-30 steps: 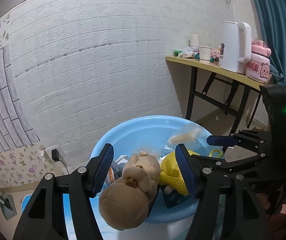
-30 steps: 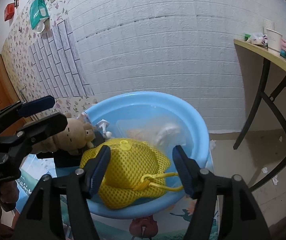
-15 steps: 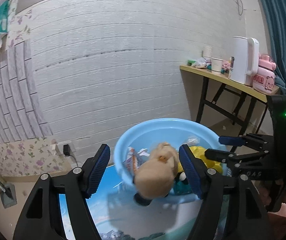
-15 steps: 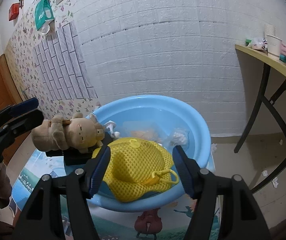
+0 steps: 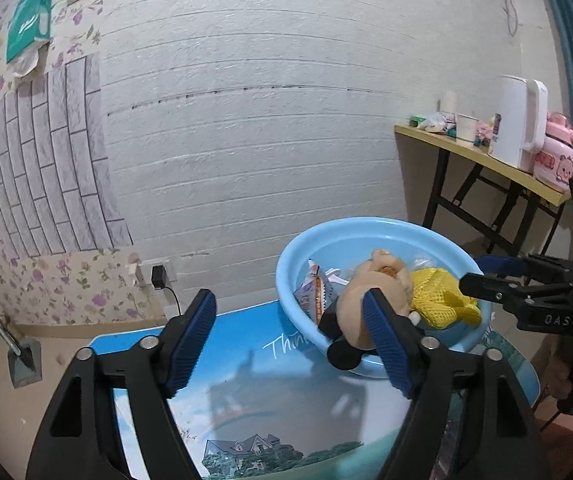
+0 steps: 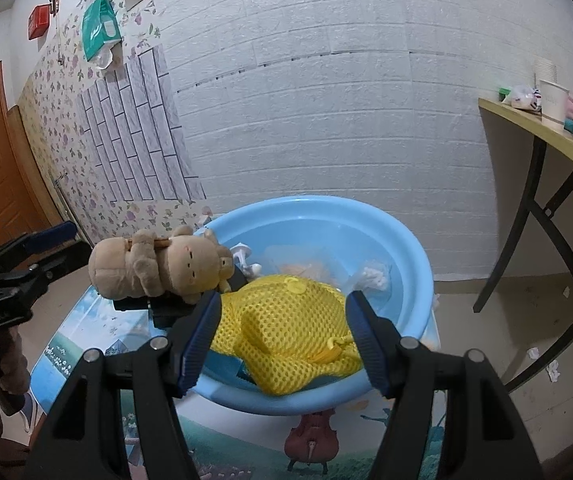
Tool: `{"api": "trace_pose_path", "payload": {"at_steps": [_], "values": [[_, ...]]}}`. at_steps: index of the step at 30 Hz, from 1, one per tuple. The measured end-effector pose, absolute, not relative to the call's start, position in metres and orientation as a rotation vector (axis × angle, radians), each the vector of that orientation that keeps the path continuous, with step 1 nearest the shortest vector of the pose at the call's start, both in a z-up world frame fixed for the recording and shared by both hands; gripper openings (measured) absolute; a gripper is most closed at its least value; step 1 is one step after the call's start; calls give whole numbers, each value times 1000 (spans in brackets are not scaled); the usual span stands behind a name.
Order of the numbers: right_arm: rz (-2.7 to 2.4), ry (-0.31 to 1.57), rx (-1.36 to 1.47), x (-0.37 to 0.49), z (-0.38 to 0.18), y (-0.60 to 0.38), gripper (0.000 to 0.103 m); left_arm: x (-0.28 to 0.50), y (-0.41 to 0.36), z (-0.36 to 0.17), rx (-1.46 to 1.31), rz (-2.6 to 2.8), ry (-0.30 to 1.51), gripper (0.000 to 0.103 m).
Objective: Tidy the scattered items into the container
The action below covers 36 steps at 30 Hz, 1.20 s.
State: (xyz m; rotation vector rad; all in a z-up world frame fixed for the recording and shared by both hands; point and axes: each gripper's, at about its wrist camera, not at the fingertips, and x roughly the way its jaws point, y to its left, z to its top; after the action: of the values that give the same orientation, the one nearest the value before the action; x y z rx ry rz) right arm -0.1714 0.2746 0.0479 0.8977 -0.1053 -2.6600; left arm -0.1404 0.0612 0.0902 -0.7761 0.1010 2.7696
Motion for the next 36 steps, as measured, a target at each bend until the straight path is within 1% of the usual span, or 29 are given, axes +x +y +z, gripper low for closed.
{"api": "trace_pose_path", "payload": {"at_steps": [4, 16, 17, 19, 22, 26, 32, 33, 34, 36], "values": [[-2660, -104, 909, -170, 47, 274, 64, -144, 63, 87, -782, 2760, 92, 78], [-2659, -95, 914, -169, 46, 274, 64, -156, 91, 81, -773, 2722, 180, 79], [-2662, -93, 911, -168, 47, 274, 64, -155, 91, 82, -773, 2721, 177, 81], [-2666, -91, 909, -167, 48, 274, 64, -154, 88, 84, -774, 2721, 165, 92], [-2671, -91, 911, -164, 50, 273, 64, -151, 84, 88, -780, 2728, 134, 97], [-2683, -84, 929, -162, 54, 269, 64, -147, 77, 94, -821, 2767, 101, 101], [-2679, -105, 960, -157, 57, 265, 65, -142, 66, 101, -922, 2755, 37, 102], [-2680, -112, 964, -156, 58, 264, 66, -140, 64, 101, -929, 2756, 32, 102], [-2682, -119, 967, -156, 59, 264, 71, -139, 63, 102, -937, 2760, 31, 102], [-2701, -128, 961, -153, 62, 264, 78, -136, 60, 102, -953, 2770, 35, 103]]}}
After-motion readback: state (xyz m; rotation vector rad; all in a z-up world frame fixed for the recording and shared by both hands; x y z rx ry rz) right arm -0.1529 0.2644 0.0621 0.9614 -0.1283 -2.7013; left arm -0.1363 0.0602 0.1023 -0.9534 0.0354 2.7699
